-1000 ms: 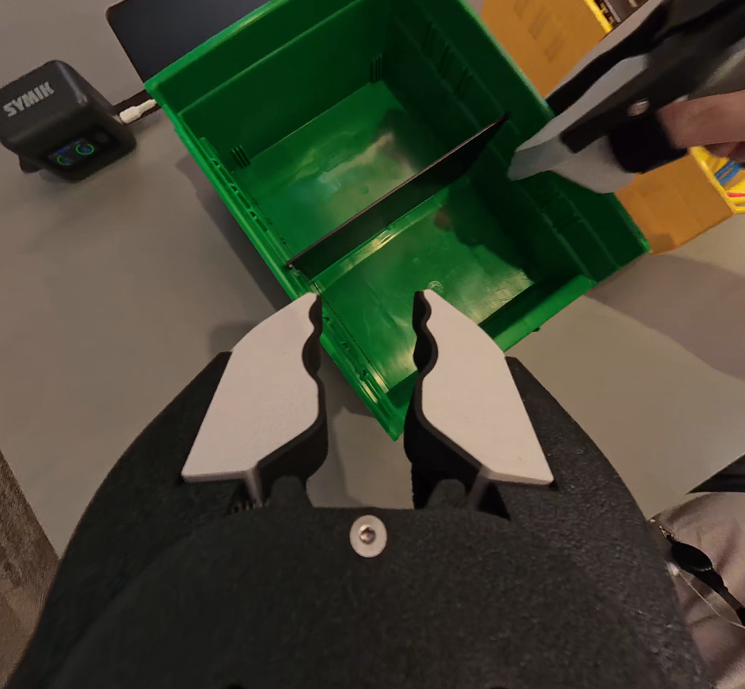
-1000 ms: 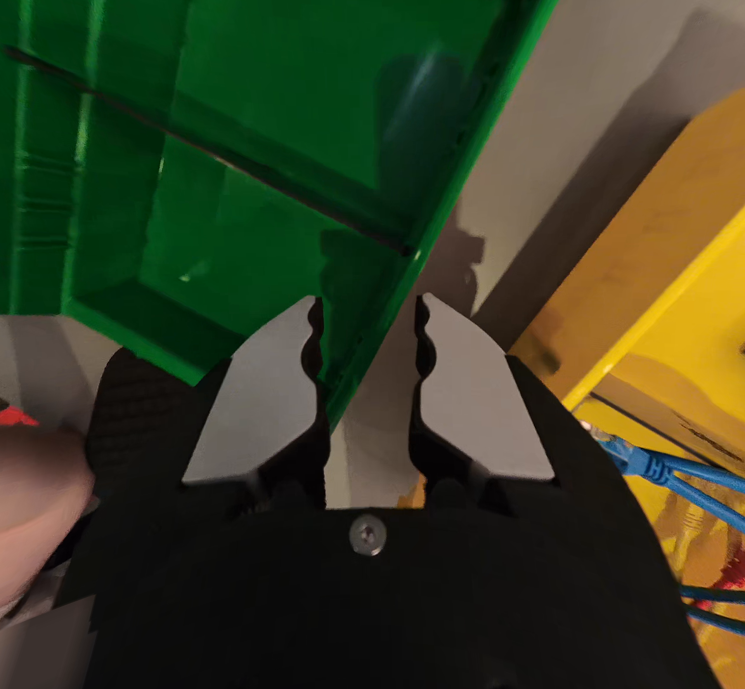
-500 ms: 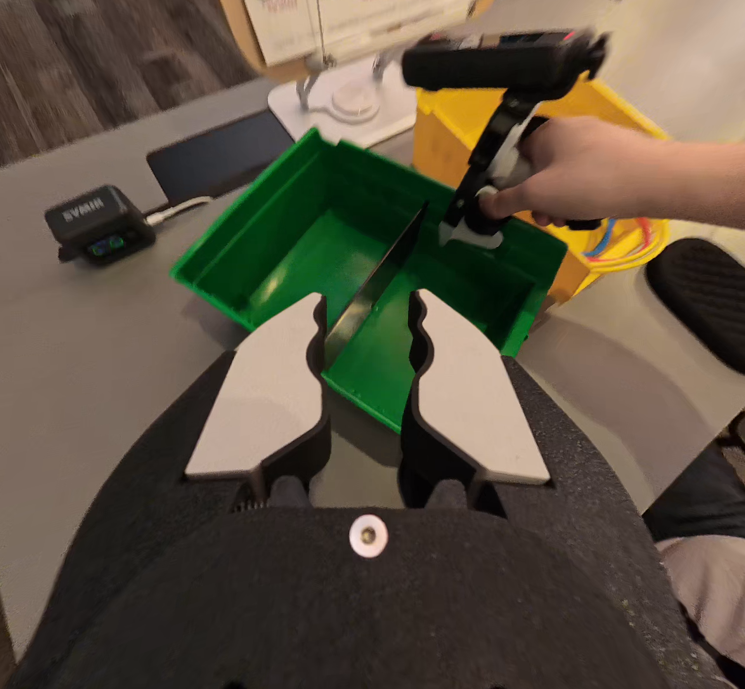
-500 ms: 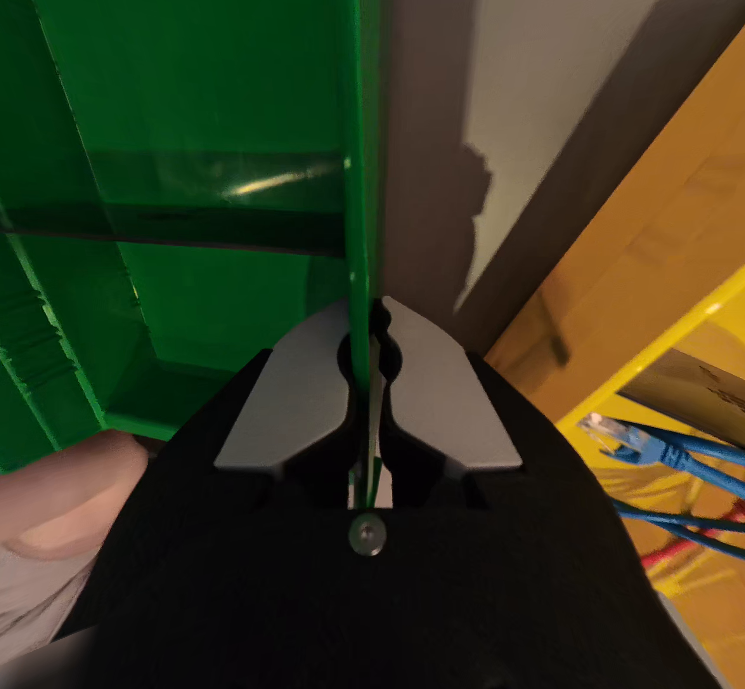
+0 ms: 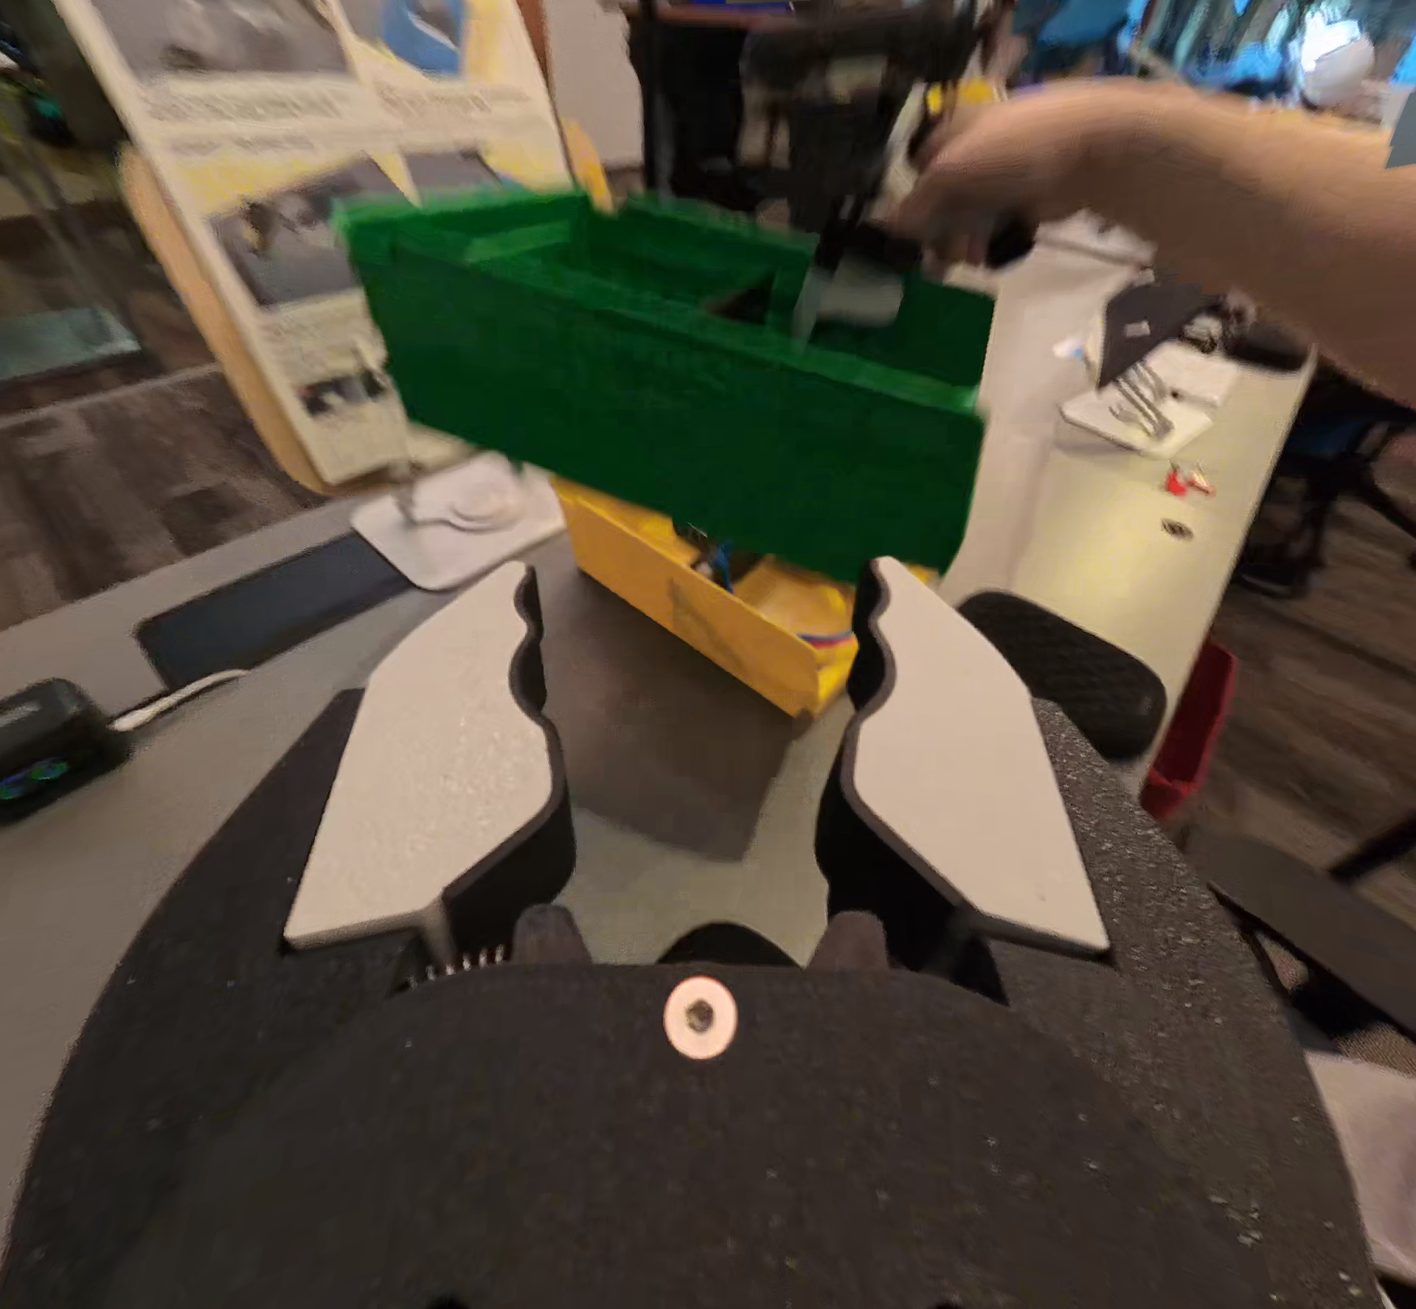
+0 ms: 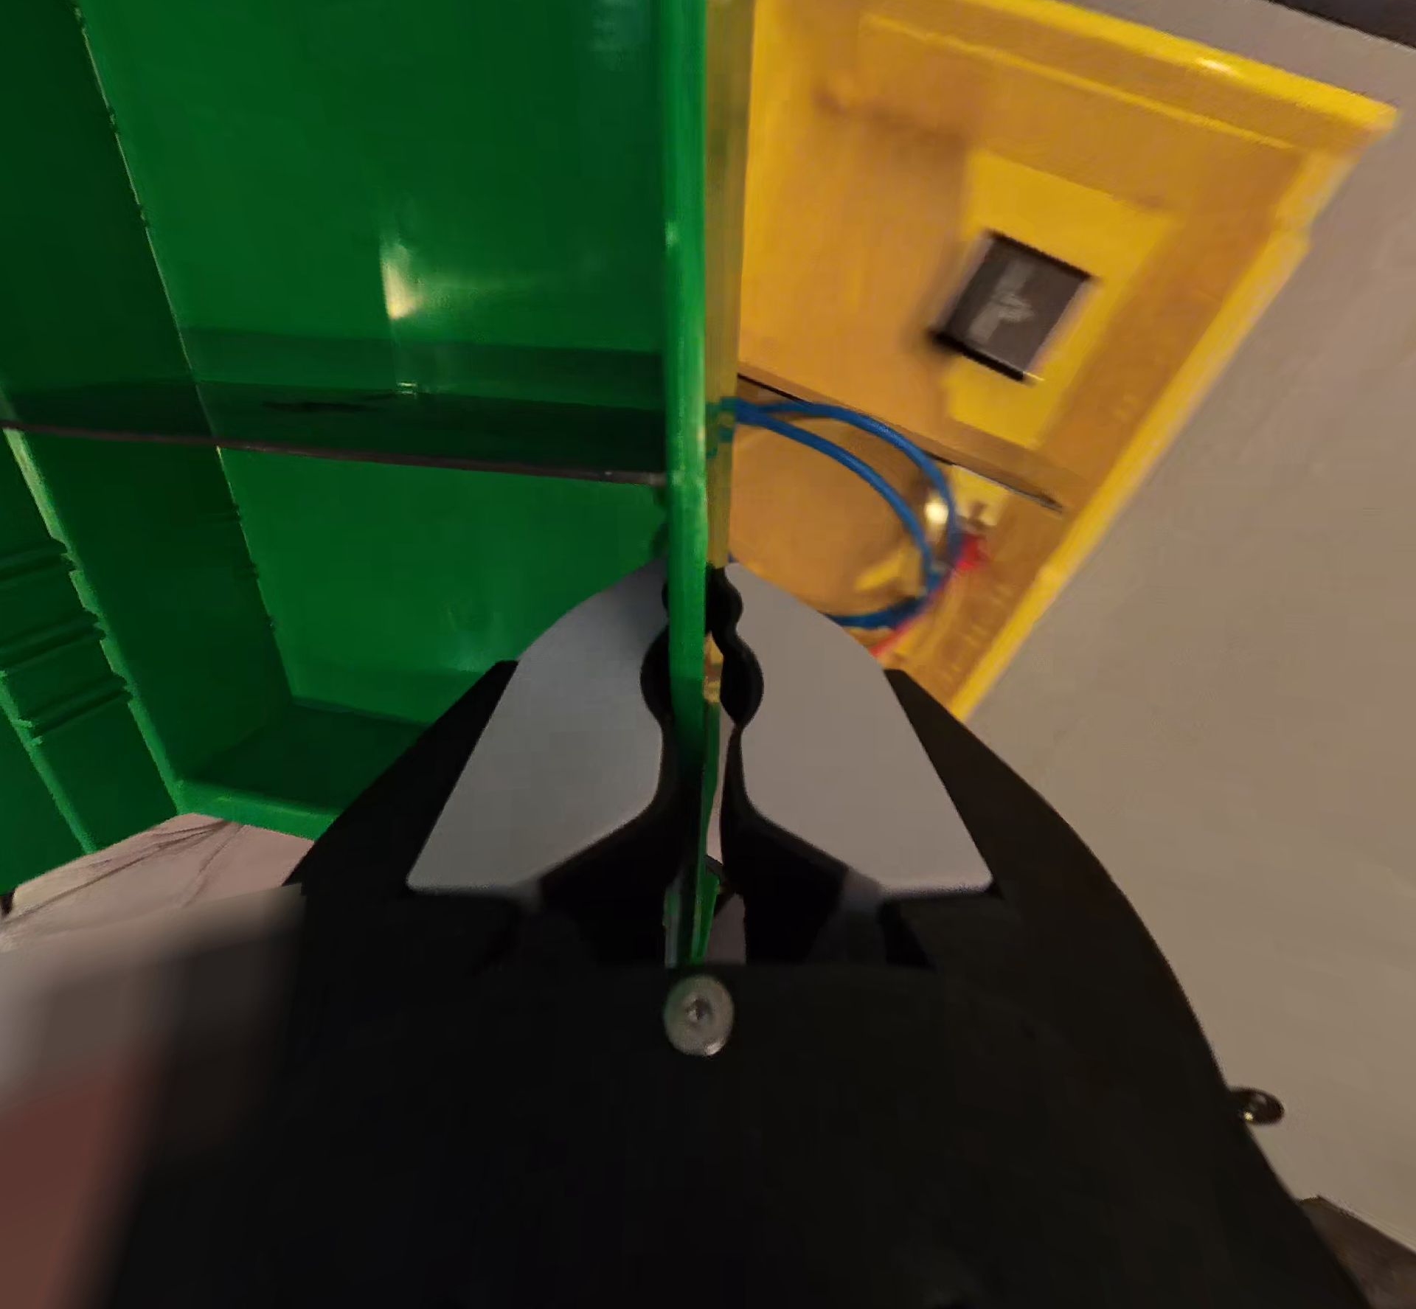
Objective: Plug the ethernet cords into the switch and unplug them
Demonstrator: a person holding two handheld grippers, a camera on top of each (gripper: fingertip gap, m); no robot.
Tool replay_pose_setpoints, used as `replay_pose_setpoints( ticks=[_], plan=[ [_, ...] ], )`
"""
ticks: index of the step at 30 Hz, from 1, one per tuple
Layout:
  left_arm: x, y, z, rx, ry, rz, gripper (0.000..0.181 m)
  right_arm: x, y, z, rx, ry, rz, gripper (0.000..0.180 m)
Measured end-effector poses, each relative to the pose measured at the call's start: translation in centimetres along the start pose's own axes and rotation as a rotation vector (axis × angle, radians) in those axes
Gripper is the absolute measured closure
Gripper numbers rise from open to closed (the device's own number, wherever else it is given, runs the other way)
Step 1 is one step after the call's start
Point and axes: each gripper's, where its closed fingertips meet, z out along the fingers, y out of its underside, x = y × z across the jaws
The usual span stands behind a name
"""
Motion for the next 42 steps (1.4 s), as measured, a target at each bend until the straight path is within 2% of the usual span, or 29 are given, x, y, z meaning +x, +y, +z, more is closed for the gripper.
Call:
replay_pose_setpoints(
  ticks=[2, 4, 8, 10, 12, 16, 20, 21, 24, 27, 31, 34, 38, 42],
  plan=[
    [0.7, 1.9, 2.8, -0.118, 0.067, -0.010, 0.103, 5.5, 2.3, -3.7, 0.071, -0.003, 0.084, 0.173],
    [0.9, 4.0, 6.6, -0.226, 0.116, -0.028, 0.111, 11.4, 5.2, -6.4, 0.136, 0.004, 0.170, 0.174],
    [1.2, 9.0, 16.2, -0.327, 0.198, -0.180, 0.122, 23.0, 11.5, -8.7, 0.225, 0.123, 0.317, 0.173],
    [0.8, 12.3, 20.2, -0.442, 0.197, -0.267, 0.122, 27.8, 14.6, -8.2, 0.218, 0.176, 0.382, 0.173],
    [0.5, 14.0, 23.1, -0.522, 0.197, -0.326, 0.125, 31.4, 17.2, -6.7, 0.184, 0.194, 0.436, 0.173],
    [-1.2, 16.5, 25.7, -0.740, 0.101, -0.301, 0.129, 35.6, 20.2, -2.8, 0.118, 0.170, 0.496, 0.173],
    [0.0, 19.2, 26.1, -0.982, 0.166, -0.367, 0.133, 37.1, 20.9, 0.7, 0.079, 0.118, 0.514, 0.173],
    [0.6, 19.5, 26.4, -1.012, 0.207, -0.385, 0.145, 37.2, 20.8, 1.4, 0.073, 0.110, 0.516, 0.173],
    [1.1, 19.5, 26.6, -1.092, 0.274, -0.441, 0.157, 37.0, 20.1, 3.1, 0.051, 0.112, 0.490, 0.173],
    [0.2, 19.6, 26.1, -1.135, 0.270, -0.425, 0.161, 35.8, 19.2, 4.5, 0.026, 0.126, 0.465, 0.171],
    [-3.0, 19.8, 24.0, -1.131, 0.203, -0.431, 0.167, 33.3, 17.7, 6.0, 0.008, 0.133, 0.431, 0.171],
    [-6.8, 20.1, 21.2, -1.074, 0.139, -0.515, 0.168, 31.2, 16.2, 7.2, -0.001, 0.144, 0.389, 0.172],
    [-12.3, 20.6, 16.4, -0.950, 0.043, -0.675, 0.167, 28.3, 14.0, 9.2, 0.010, 0.145, 0.343, 0.173],
    [-17.0, 21.6, 10.5, -0.885, -0.080, -0.741, 0.166, 26.0, 12.5, 10.3, -0.001, 0.146, 0.303, 0.173]
  ],
)
